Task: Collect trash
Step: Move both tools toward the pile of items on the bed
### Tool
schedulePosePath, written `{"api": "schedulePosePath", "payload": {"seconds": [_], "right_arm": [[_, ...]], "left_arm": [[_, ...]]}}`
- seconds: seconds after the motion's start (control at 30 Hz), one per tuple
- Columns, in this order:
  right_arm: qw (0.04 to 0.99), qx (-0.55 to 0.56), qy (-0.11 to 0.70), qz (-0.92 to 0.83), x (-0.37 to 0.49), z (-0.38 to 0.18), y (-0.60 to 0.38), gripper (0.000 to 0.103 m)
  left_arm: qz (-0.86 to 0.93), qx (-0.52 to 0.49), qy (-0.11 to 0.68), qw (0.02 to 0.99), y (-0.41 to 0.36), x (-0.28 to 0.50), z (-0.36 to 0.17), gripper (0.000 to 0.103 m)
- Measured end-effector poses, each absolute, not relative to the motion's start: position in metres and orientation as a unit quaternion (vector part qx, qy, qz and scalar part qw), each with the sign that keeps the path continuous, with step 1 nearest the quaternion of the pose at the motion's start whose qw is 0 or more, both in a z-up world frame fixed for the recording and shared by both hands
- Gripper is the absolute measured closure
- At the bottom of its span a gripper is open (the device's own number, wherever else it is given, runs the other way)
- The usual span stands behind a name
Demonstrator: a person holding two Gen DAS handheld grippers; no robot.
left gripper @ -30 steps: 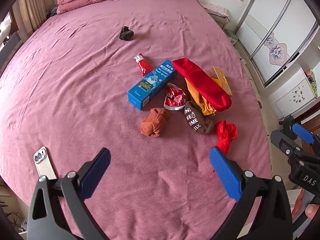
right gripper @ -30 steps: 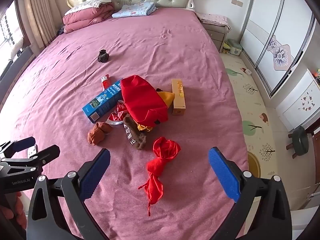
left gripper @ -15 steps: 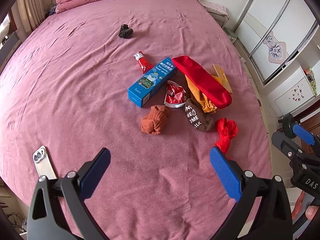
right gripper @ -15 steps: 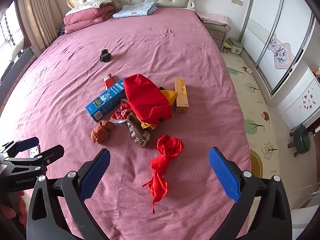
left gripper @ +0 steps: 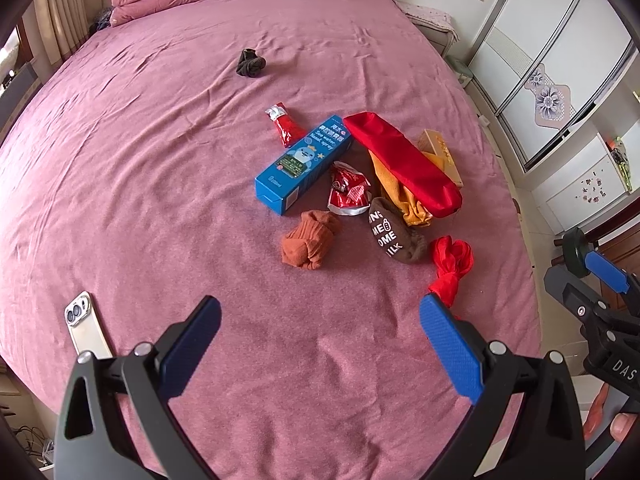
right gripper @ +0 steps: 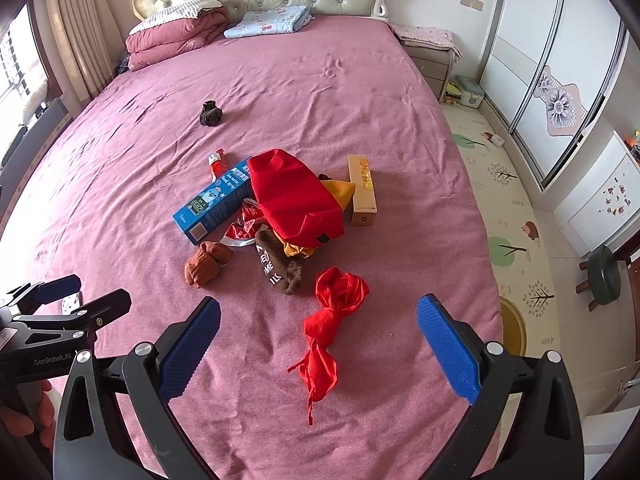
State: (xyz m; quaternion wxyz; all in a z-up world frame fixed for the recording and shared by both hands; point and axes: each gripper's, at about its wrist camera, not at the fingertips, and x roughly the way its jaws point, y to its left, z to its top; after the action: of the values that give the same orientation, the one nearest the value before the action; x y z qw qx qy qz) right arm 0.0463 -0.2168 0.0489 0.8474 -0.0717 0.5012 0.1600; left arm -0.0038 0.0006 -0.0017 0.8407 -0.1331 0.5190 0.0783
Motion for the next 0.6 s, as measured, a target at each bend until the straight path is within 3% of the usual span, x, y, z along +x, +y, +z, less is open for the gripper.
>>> {"api": "schedulePosePath", "payload": {"seconds": [0.33, 0.6], "right_arm": [[0.847, -0.069, 0.502, 0.158, 0.044, 0.049, -0.206, 0.008], [0.850, -0.067, 0.502, 0.145, 0.045, 0.046, -0.194, 0.008]], "left_arm": [[0.086, -0.117, 0.566, 0.812, 0.014, 0.000, -0.005, 0.004], [0.059, -0.122, 0.550, 0.824, 0.025, 0.006, -0.011, 0.004]]}}
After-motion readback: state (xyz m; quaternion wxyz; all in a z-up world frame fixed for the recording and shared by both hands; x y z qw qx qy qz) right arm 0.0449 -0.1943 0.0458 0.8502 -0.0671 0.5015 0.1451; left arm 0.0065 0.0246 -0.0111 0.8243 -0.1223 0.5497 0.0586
